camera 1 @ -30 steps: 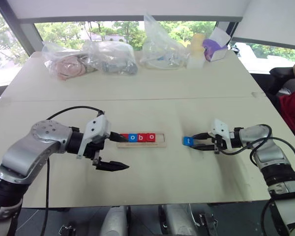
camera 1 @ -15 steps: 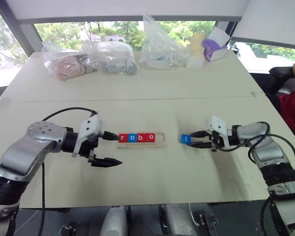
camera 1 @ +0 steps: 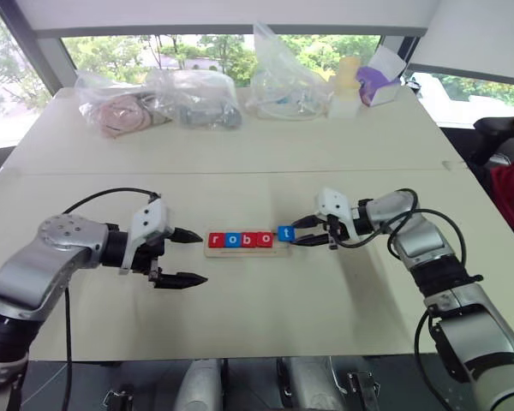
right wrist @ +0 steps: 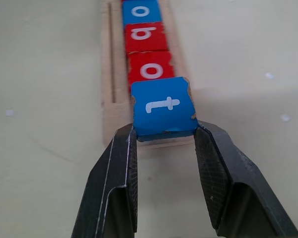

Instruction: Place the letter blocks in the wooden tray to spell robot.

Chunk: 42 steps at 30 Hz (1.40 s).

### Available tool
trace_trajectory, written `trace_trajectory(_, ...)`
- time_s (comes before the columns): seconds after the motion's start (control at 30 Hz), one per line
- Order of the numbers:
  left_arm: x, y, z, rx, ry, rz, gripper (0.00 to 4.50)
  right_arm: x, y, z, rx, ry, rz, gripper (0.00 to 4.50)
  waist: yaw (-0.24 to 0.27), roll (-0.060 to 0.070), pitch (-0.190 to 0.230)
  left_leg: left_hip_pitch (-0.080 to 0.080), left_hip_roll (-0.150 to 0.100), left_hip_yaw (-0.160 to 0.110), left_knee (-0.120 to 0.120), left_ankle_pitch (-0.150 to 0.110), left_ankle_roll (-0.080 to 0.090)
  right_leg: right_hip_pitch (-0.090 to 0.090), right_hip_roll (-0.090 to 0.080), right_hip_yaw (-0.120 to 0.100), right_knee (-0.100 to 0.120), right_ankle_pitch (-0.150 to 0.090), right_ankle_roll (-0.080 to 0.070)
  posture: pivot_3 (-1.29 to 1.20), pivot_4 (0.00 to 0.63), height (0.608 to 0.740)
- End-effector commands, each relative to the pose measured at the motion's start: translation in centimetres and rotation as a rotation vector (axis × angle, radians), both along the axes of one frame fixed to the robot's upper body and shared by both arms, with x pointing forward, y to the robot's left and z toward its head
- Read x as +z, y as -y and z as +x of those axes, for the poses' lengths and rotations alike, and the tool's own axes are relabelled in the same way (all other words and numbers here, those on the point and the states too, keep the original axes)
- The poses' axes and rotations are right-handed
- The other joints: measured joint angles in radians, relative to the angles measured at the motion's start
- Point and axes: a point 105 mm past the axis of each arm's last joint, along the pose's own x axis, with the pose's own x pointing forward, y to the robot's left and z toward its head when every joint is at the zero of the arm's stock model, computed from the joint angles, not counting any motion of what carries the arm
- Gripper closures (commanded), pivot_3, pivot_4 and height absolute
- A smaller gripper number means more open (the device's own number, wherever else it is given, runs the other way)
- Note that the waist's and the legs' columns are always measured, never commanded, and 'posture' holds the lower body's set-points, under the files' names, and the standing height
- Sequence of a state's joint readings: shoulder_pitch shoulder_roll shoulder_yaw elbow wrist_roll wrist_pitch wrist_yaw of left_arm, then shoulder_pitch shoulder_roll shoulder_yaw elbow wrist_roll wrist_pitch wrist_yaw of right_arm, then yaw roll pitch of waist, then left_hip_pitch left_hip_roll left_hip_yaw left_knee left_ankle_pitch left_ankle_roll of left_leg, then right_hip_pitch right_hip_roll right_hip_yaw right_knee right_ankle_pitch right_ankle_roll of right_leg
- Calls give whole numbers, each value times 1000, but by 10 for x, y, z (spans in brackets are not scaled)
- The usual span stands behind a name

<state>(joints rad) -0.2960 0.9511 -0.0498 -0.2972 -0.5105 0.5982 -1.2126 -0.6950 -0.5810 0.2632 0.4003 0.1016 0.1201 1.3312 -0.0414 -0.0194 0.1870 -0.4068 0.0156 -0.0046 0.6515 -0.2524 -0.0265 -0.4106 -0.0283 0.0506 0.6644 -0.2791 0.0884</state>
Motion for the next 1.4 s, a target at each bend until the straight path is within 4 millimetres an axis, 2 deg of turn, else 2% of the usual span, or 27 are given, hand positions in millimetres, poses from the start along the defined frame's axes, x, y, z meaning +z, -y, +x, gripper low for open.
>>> trace_trajectory(0.03,9,1,-1,3,47,-15,0,7,-6,0,35,26,6,3430,-2,0,0,0,0,0,0,0,0,0,0,0,0,0,0,0,150,735)
trace_trajectory(0.47,8,1,1,18,46,-38,0,-6,-10,4,36,14,-32,3430,-3,0,0,0,0,0,0,0,0,0,0,0,0,0,0,0,150,735)
trace_trajectory(0.97,8,6,0,29,53,-46,0,-9,-19,3,41,-6,-11,3430,-3,0,0,1,0,0,0,0,0,0,0,0,1,0,0,0,150,735)
trace_trajectory(1.1,6,4,2,37,54,-45,0,-7,-19,6,29,9,-7,1424,-3,0,0,1,0,0,0,0,0,0,0,0,1,0,0,0,150,735)
trace_trajectory(1.2,6,3,4,42,56,-44,0,1,-21,11,3,37,21,12,-2,0,0,1,0,0,0,0,0,0,0,0,0,0,0,0,150,735)
trace_trajectory(1.4,9,2,6,56,60,-59,0,28,-17,23,-79,90,115,12,-2,0,0,0,0,0,0,0,0,0,0,0,1,0,0,0,150,735)
